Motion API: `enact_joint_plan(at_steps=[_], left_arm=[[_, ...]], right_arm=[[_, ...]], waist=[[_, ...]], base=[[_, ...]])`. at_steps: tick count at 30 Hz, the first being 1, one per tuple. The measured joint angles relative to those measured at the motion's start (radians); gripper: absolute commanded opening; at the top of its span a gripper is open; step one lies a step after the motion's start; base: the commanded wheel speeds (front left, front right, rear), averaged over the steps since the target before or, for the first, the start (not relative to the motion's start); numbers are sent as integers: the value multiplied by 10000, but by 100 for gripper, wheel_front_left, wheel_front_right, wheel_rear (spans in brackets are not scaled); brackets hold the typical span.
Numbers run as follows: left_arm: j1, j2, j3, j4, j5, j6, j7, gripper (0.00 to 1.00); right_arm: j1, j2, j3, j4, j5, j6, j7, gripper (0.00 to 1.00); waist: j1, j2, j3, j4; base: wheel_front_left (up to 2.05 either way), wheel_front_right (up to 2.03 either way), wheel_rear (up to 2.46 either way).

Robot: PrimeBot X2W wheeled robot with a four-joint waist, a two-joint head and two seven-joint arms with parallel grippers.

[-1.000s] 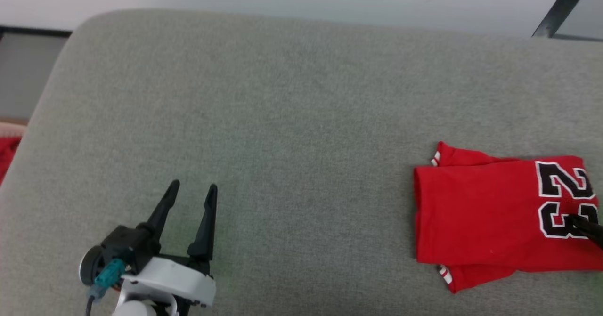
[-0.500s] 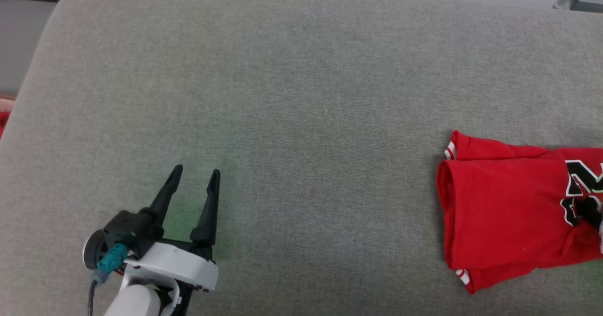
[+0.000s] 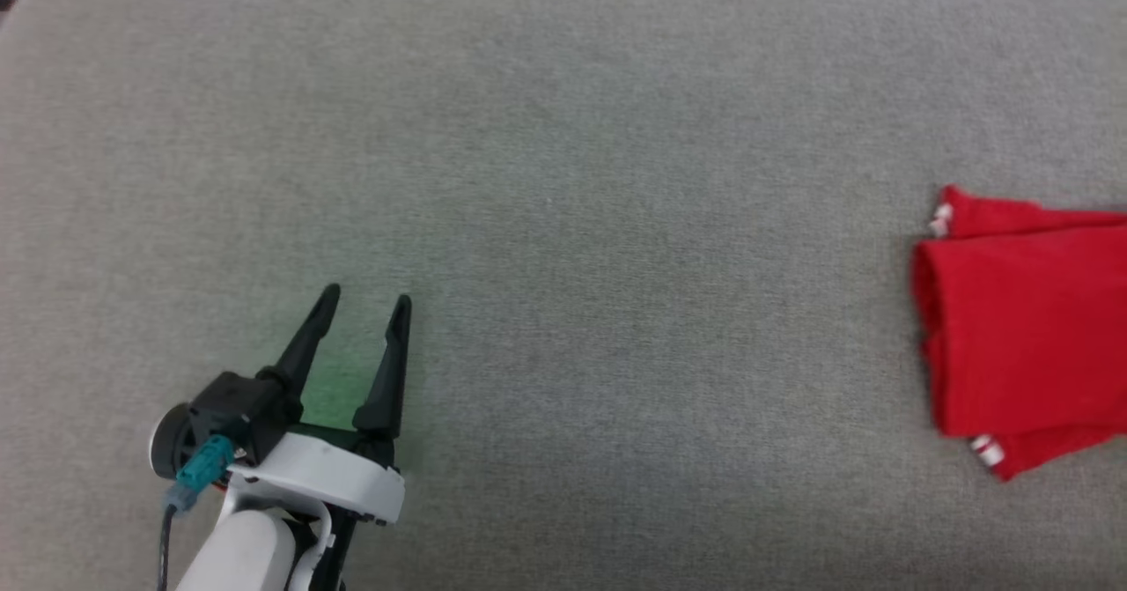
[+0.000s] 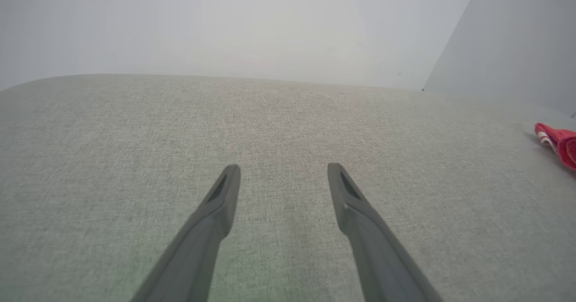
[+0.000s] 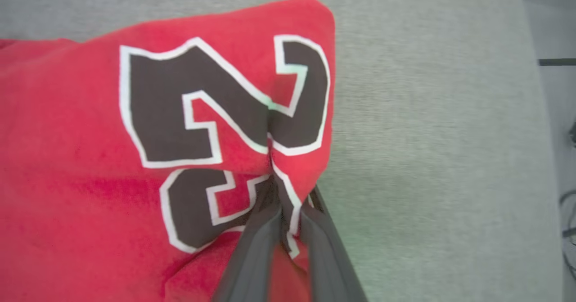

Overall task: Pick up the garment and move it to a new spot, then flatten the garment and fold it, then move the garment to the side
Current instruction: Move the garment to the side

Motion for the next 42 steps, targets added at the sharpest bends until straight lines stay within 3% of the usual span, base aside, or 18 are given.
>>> enact_joint_plan(at_steps=[13, 22, 33, 35, 36, 37, 38, 42], left_arm=[[-343, 282, 25, -98, 138, -44, -2, 100], [-432, 456, 36, -339, 151, 2, 81, 100], [-391, 581, -12, -493, 151, 104, 211, 100], [-387, 598, -19, -522, 150, 136, 221, 100], [-386, 602, -29, -533, 150, 146, 221, 100], [-386, 604, -40, -535, 150, 146, 224, 100], [-386, 600, -63, -523, 150, 146, 232, 100], [-386, 546, -107, -426, 134, 155, 228, 100]], right_arm=[[-215, -988, -2263, 1365, -1770, 0, -1398, 0], [-447, -560, -2533, 2000, -2865, 0, -1730, 0], [-787, -299, -2537, 2665, -3175, 0, -1996, 0], [-818, -288, -2516, 2729, -3275, 0, -2088, 36], [-839, -282, -2499, 2761, -3346, 0, -2144, 48], [-853, -278, -2491, 2794, -3384, 0, -2184, 84], [-867, -278, -2477, 2851, -3423, 0, -2207, 98], [-877, -290, -2380, 2890, -3482, 0, -2316, 100]], waist=[[0, 0, 481, -532], [0, 0, 530, -569], [0, 0, 467, -552], [0, 0, 443, -562], [0, 0, 431, -567], [0, 0, 412, -571], [0, 0, 382, -571], [0, 0, 194, -557]], base=[[0, 0, 0], [0, 0, 0], [0, 0, 0], [0, 0, 0], [0, 0, 0], [0, 0, 0], [0, 0, 0], [0, 0, 0]])
